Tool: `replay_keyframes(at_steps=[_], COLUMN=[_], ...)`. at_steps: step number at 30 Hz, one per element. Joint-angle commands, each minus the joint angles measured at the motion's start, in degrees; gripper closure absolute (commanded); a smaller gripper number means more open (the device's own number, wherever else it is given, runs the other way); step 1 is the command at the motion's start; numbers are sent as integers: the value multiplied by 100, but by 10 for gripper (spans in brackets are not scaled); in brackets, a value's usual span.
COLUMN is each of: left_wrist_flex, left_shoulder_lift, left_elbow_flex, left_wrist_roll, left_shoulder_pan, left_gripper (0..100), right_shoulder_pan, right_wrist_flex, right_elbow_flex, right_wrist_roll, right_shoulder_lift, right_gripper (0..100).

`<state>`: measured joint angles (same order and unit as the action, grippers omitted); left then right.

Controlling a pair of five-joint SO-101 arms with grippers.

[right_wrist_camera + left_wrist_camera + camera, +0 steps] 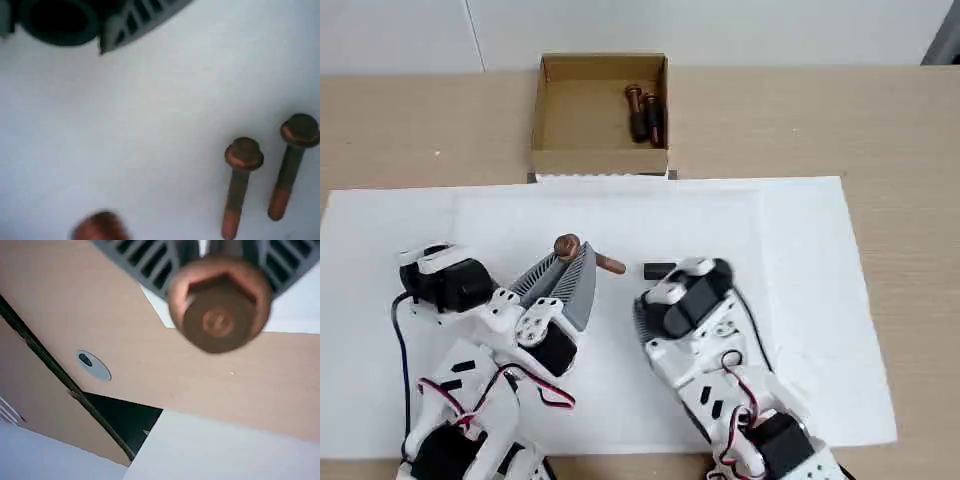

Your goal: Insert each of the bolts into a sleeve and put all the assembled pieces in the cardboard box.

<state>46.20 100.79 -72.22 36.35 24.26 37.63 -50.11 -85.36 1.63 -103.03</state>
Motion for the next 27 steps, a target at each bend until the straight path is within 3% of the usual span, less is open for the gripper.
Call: replay_keyframes(at_steps=[1,13,27], left_wrist_flex=[-167,-141,176], left_shoulder_lift=[62,53,53], left_elbow_flex=[22,13,-136], left_wrist_roll=[62,53,35], left_shoulder_pan=[26,26,35], left_gripper=[994,994,994], right_shoulder_pan=[180,171,171], right_wrist_flex=[532,2211,2387], right_elbow_flex=[-35,-756,-712], right_wrist_roll=[-492,-1776,-1829], right_shoulder_lift=[-92,-92,-92], right_gripper=[995,996,996])
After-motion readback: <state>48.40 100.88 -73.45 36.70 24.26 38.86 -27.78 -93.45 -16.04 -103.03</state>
